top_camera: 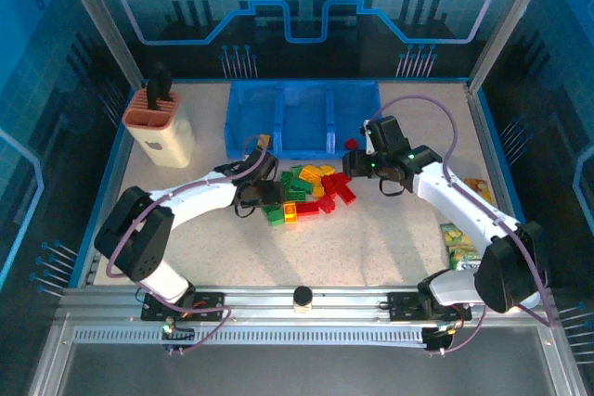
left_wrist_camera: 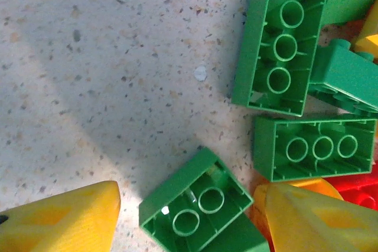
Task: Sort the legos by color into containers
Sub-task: Pick up the lego from the center of the table.
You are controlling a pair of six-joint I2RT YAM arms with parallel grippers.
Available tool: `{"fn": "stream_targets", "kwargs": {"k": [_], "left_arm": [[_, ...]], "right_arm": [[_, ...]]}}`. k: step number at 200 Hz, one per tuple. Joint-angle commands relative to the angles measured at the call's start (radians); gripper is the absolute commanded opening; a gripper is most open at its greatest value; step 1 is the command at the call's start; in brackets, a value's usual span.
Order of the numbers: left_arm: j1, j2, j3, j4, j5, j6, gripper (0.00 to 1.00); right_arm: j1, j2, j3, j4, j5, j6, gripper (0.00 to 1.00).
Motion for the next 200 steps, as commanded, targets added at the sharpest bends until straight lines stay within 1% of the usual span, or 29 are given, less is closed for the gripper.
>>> {"fn": "stream_targets", "kwargs": {"k": [1, 46, 80, 147, 180, 200], "left_arm": [[0.004, 0.023, 0.033, -0.061, 0.0, 0.058, 0.67], [-0.003, 0.049, 0.031, -0.085, 0.018, 0.073, 0.69], [-0.018, 0.053, 0.011, -0.056, 0.044, 0.06, 0.71], [-0.018, 0.088, 0.017, -0.042, 0.071, 0.046, 0.71], [-0.017, 0.109, 0.028, -0.035, 0.067, 0.046, 0.69], [-0.017, 0.118, 0.036, -0.031, 0.066, 0.049, 0.65]], "right_arm": [[-0.016, -0.035, -0.037, 0.028, -0.023, 0.022, 0.7], [-0.026, -0.051, -0.086, 0.051, -0.036, 0.037, 0.7], [-0.026, -0.056, -0.114, 0.075, -0.043, 0.05, 0.7], [-0.029, -0.066, -0.144, 0.091, -0.046, 0.063, 0.7], [-0.029, -0.069, -0.156, 0.099, -0.051, 0.066, 0.7], [-0.031, -0.071, -0.16, 0.099, -0.05, 0.066, 0.7]]}}
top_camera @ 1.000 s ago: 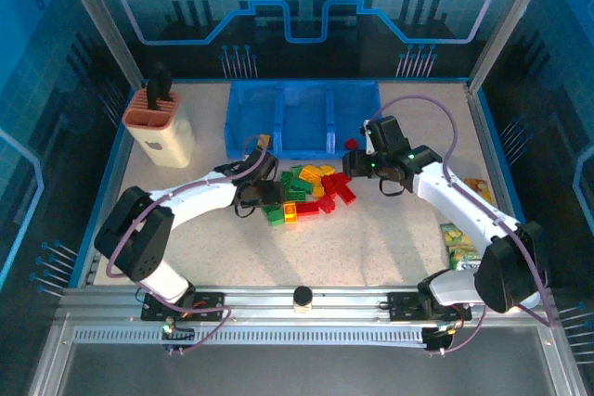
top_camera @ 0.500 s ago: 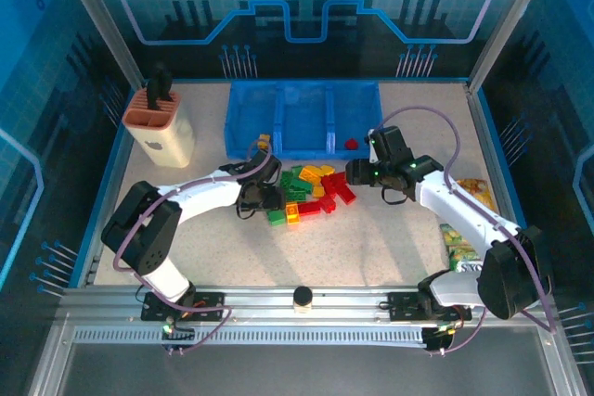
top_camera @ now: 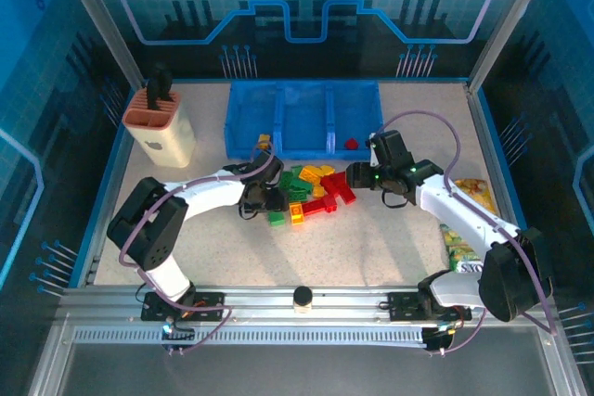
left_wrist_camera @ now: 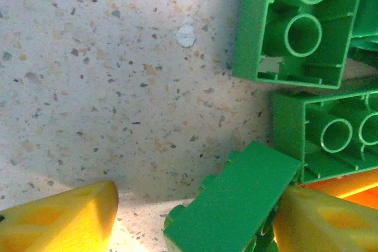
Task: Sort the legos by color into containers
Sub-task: Pick up the lego from the center of the table, then place the lego in the container.
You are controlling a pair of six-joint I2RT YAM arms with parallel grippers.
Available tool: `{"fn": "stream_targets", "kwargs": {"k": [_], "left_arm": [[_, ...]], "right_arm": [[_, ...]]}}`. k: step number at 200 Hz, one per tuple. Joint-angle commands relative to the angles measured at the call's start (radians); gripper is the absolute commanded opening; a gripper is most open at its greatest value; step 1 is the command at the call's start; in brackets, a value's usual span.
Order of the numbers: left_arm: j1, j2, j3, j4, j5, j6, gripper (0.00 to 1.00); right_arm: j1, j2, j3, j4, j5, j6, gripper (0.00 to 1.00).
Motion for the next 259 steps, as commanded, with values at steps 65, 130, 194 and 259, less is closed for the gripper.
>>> {"fn": "stream_targets", "kwargs": {"k": [65, 130, 194, 259], "left_arm": [[-0.004, 0.017, 0.033, -0.016, 0.012, 0.004, 0.29], [-0.003, -0.1, 0.121, -0.072, -0.005, 0.008, 0.24], [0.046, 0.092, 0.542, -0.167, -0.029, 0.085, 0.26], [0.075, 0.384, 0.916, -0.256, -0.063, 0.112, 0.37]], "right_arm": [[-0.017, -0.036, -0.017, 0.018, -0.015, 0.013, 0.69], [-0.018, -0.054, -0.03, 0.033, -0.04, 0.023, 0.68], [0.006, -0.108, -0.147, 0.059, -0.069, 0.053, 0.66], [-0.01, -0.244, -0.151, -0.037, -0.037, 0.017, 0.65]]}}
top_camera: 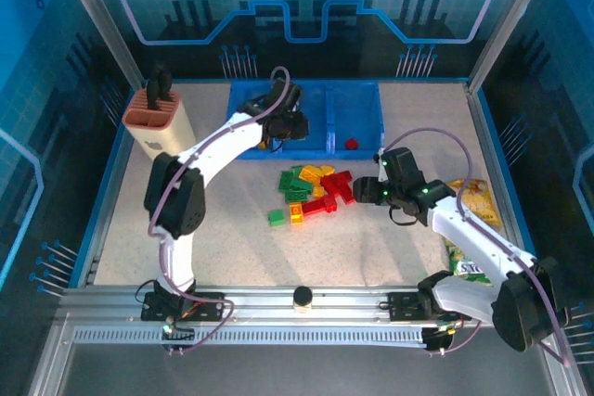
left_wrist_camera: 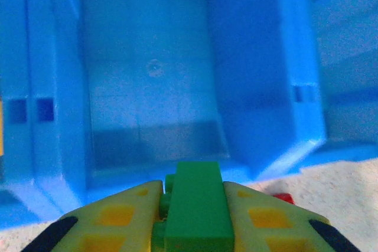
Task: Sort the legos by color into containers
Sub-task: Place the lego in the container, then pick up the lego from the middle-left of the table.
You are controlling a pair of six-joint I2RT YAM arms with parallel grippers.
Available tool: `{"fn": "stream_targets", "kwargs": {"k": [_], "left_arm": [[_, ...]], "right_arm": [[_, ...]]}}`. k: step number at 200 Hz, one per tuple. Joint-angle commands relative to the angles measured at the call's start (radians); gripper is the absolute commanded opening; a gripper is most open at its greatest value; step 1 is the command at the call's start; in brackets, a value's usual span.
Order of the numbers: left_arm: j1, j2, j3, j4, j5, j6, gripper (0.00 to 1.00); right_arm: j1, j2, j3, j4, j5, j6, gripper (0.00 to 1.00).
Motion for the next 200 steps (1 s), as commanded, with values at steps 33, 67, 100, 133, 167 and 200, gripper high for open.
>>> {"fn": "stream_targets", "kwargs": {"k": [33, 67, 100, 133, 167, 200], "left_arm": [[-0.027, -0.026, 0.081, -0.022, -0.012, 0.043, 0.82], [-0.073, -0.217, -0.056, 0.034, -0.039, 0.055, 0.84], [-0.098, -0.428, -0.337, 0.044, -0.02, 0.043, 0.84], [-0.109, -0.598, -0.638, 0.002, 0.003, -0.012, 0.84], [-0.191, -0.71, -0.875, 0.018, 0.004, -0.133, 0.84], [-0.224, -0.738, -0.931, 0.01, -0.023, -0.196, 0.84]], "right_arm": [[-0.01, -0.09, 0.002, -0.062, 0.002, -0.007, 0.64], [-0.009, -0.09, 0.001, -0.049, -0.025, 0.003, 0.63], [-0.007, -0.09, -0.012, -0.041, -0.036, 0.0, 0.63], [-0.003, -0.077, -0.042, -0.021, -0.057, 0.001, 0.64], [0.002, -0.032, -0.055, 0.018, -0.074, 0.015, 0.64], [0.029, 0.013, -0.027, 0.027, -0.072, 0.024, 0.64]]}}
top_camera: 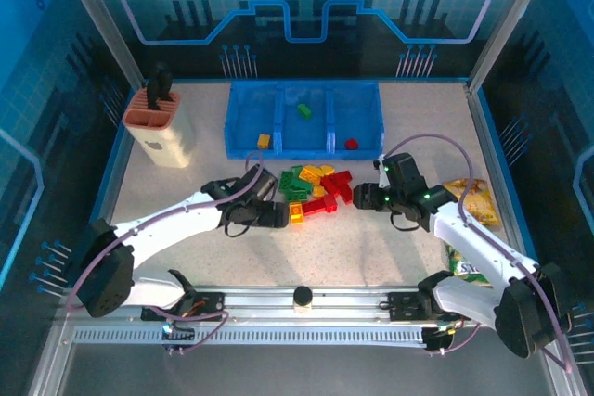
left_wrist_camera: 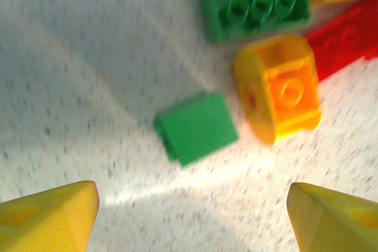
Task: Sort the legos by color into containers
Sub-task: Pick up the lego from the middle-left of the table.
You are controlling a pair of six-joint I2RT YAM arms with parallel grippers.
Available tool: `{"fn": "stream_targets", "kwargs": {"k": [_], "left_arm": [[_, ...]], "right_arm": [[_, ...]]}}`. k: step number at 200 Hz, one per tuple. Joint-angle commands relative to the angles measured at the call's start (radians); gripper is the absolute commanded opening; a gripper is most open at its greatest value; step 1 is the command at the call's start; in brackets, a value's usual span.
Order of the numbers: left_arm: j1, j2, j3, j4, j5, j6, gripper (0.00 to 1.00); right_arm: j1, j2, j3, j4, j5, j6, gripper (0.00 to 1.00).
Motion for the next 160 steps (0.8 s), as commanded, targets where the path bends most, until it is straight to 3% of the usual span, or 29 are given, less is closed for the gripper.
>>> {"fn": "stream_targets", "kwargs": {"k": [1, 46, 111, 147, 160], "left_arm": [[-0.015, -0.049, -0.007, 0.008, -0.016, -0.083, 0.84], [-0.036, 0.054, 0.0, 0.063, -0.015, -0.103, 0.83], [-0.038, 0.23, 0.094, 0.06, -0.059, -0.066, 0.72], [-0.037, 0.32, 0.145, 0.044, -0.071, -0.057, 0.6], [-0.037, 0.345, 0.16, 0.015, -0.094, -0.061, 0.51]], "right_arm": [[0.023, 0.02, 0.022, 0.019, -0.015, 0.016, 0.64], [0.039, 0.009, 0.01, 0.023, 0.002, 0.027, 0.64], [0.035, -0.045, -0.037, 0.001, 0.036, 0.021, 0.64], [0.028, -0.041, -0.045, 0.01, 0.029, 0.019, 0.64], [0.027, -0.04, -0.043, 0.009, 0.03, 0.017, 0.63]]}}
